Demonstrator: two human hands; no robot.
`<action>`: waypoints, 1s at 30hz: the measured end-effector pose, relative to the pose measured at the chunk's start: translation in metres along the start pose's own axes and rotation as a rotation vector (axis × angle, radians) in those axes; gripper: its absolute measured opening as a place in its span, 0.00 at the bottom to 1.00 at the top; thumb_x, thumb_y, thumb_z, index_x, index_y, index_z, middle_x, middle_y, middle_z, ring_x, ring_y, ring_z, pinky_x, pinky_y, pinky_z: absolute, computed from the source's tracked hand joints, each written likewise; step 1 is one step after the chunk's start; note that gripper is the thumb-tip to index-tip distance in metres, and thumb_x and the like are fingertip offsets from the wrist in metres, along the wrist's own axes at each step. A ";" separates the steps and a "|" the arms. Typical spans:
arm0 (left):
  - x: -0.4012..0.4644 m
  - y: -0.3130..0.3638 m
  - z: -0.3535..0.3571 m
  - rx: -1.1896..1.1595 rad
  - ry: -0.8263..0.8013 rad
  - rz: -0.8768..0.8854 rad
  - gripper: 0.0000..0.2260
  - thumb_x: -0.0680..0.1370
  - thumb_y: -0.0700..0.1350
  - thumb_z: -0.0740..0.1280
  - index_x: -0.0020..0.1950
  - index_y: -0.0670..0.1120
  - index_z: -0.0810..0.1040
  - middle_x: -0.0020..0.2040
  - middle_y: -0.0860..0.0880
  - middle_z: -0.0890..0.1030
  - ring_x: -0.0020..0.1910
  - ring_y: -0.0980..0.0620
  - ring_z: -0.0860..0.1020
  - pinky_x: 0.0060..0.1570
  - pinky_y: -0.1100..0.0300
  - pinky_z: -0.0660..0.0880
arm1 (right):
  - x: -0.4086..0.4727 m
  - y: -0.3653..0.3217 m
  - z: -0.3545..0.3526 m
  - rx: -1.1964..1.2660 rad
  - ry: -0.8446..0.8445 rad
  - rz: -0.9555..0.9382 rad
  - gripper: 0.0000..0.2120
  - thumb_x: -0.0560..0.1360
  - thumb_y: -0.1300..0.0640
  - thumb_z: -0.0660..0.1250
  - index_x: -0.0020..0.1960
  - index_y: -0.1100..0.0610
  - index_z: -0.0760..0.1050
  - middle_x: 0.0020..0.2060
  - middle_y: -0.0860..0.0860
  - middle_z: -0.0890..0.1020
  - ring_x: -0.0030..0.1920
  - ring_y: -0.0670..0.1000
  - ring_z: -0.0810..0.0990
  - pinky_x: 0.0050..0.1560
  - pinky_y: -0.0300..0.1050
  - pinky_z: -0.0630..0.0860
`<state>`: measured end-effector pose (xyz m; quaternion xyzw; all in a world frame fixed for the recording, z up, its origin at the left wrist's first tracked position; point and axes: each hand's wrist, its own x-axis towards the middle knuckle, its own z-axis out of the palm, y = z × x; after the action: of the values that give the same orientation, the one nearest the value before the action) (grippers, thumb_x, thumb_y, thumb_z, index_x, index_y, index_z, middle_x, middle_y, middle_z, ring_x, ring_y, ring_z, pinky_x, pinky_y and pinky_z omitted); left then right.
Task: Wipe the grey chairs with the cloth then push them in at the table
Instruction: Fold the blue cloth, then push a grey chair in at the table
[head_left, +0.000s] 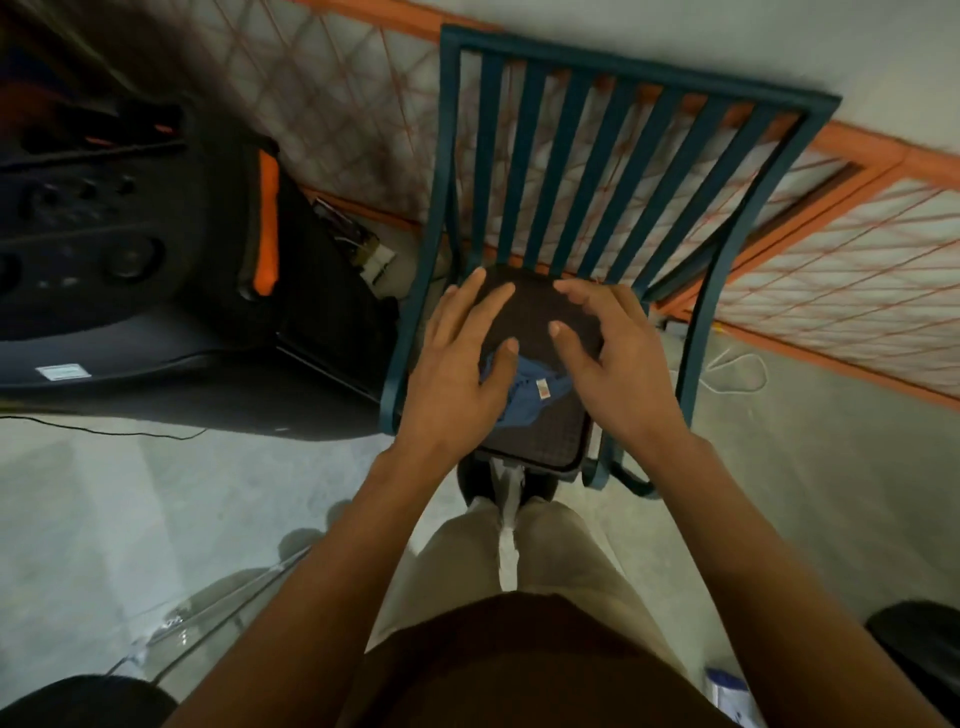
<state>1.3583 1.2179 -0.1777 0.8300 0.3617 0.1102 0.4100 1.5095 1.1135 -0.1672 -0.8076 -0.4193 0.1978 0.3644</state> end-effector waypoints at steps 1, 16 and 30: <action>-0.001 0.007 -0.009 0.001 0.016 0.005 0.23 0.85 0.48 0.64 0.80 0.54 0.66 0.83 0.54 0.58 0.82 0.51 0.54 0.76 0.57 0.57 | 0.002 -0.009 -0.007 -0.003 0.009 -0.017 0.18 0.82 0.55 0.66 0.71 0.54 0.73 0.60 0.48 0.74 0.59 0.43 0.73 0.60 0.30 0.67; -0.040 0.068 -0.094 -0.045 0.340 0.032 0.23 0.84 0.48 0.65 0.79 0.56 0.67 0.82 0.58 0.59 0.80 0.58 0.59 0.71 0.67 0.61 | 0.026 -0.105 -0.079 0.017 -0.082 -0.280 0.22 0.82 0.48 0.64 0.75 0.45 0.67 0.62 0.41 0.69 0.58 0.40 0.72 0.56 0.28 0.65; -0.145 0.099 -0.143 0.053 0.809 -0.212 0.24 0.84 0.49 0.66 0.79 0.58 0.65 0.82 0.58 0.59 0.80 0.57 0.59 0.74 0.53 0.67 | 0.029 -0.199 -0.059 0.183 -0.374 -0.687 0.22 0.81 0.49 0.67 0.74 0.46 0.70 0.62 0.44 0.72 0.65 0.41 0.73 0.65 0.40 0.73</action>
<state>1.2366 1.1635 0.0055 0.6883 0.5798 0.3751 0.2224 1.4567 1.1886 0.0207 -0.5347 -0.7045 0.2447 0.3973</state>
